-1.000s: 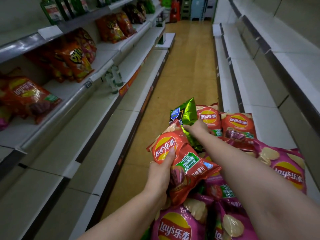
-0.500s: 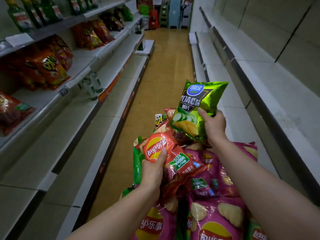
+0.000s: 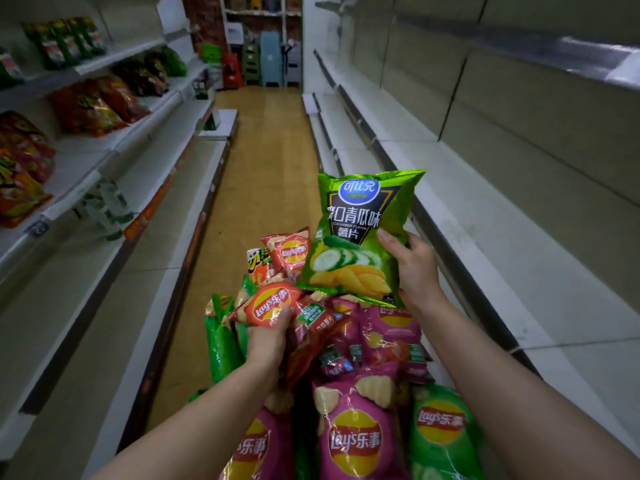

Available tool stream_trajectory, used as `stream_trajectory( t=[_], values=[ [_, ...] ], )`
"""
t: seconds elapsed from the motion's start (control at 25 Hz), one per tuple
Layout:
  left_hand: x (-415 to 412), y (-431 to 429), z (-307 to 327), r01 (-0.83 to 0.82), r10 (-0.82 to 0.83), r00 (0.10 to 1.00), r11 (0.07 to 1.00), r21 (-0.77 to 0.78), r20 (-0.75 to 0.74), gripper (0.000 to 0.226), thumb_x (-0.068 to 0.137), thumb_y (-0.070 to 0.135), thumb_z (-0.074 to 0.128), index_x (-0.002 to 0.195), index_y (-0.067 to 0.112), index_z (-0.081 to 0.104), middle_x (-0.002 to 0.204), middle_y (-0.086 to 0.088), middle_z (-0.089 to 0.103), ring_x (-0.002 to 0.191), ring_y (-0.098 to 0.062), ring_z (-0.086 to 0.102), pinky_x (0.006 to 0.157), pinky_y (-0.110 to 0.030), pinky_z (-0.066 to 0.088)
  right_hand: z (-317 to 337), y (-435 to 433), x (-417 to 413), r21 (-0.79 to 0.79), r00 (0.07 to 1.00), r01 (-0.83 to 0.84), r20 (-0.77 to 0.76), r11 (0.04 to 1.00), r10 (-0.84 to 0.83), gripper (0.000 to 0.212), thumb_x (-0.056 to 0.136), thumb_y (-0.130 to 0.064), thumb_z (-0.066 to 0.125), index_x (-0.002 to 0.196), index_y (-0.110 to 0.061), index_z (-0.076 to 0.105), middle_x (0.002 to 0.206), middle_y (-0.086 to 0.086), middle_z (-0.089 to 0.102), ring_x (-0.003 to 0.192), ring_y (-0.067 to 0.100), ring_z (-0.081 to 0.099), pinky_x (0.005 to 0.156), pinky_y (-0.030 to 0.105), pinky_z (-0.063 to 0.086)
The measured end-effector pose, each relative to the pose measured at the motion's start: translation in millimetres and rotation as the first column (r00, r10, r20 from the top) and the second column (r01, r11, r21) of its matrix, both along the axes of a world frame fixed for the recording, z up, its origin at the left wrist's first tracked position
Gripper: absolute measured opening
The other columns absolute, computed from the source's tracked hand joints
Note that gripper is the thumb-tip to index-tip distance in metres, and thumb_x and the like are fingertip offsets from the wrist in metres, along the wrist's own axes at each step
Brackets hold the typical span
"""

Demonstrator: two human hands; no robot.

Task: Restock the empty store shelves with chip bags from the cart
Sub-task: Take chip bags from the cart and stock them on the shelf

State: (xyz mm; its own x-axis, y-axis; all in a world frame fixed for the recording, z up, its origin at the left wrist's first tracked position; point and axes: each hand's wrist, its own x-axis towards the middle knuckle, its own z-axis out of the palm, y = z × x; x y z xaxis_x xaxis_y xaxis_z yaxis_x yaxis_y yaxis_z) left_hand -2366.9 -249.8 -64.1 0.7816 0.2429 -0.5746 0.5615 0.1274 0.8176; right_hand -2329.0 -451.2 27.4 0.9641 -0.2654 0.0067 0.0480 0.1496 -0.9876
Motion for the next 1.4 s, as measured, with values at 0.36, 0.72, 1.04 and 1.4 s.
stream_trajectory(
  t=[0.36, 0.72, 1.04, 1.4],
  values=[
    [-74, -20, 120, 0.259, -0.188, 0.898, 0.956, -0.134, 0.398, 0.052, 0.094, 0.053, 0.038, 0.124, 0.015, 0.058, 0.116, -0.004, 0.066, 0.107, -0.020, 0.062, 0.099, -0.038, 0.046, 42, 5, -92, 0.106, 0.994, -0.079, -0.074, 0.991, 0.087, 0.017, 0.084, -0.012, 0.063, 0.097, -0.002, 0.066, 0.089, 0.017, 0.070, 0.073, 0.028, 0.066, 0.072, 0.037, 0.055],
    [-151, -18, 156, 0.435, -0.343, 0.819, 0.894, -0.107, 0.460, 0.037, 0.086, 0.032, 0.063, 0.115, 0.009, 0.059, 0.099, -0.008, 0.072, 0.080, -0.016, 0.071, 0.055, -0.015, 0.052, 83, 2, -196, -0.093, 0.991, -0.137, -0.015, 0.986, 0.137, 0.048, 0.083, -0.039, 0.061, 0.122, -0.013, 0.052, 0.110, 0.006, 0.069, 0.096, 0.023, 0.068, 0.084, 0.038, 0.055],
    [-268, -47, 184, 0.600, -0.397, 0.704, 0.776, -0.194, 0.588, 0.035, 0.087, 0.024, 0.062, 0.112, 0.000, 0.063, 0.097, -0.014, 0.073, 0.084, -0.025, 0.072, 0.072, -0.030, 0.059, 117, -10, -346, -0.190, 0.972, 0.201, 0.164, 0.961, -0.170, 0.046, 0.075, -0.042, 0.069, 0.112, -0.017, 0.057, 0.109, 0.006, 0.069, 0.096, 0.026, 0.067, 0.088, 0.047, 0.053],
    [-486, -73, 211, 0.822, -0.547, 0.524, 0.526, -0.218, 0.653, 0.049, 0.073, 0.033, 0.068, 0.110, 0.001, 0.062, 0.097, -0.017, 0.073, 0.083, -0.028, 0.071, 0.070, -0.034, 0.059, 148, -4, -617, -0.190, 0.829, 0.552, 0.227, 0.812, -0.511, 0.048, 0.074, -0.042, 0.066, 0.111, -0.013, 0.058, 0.106, 0.007, 0.070, 0.094, 0.026, 0.068, 0.086, 0.046, 0.054]
  ],
)
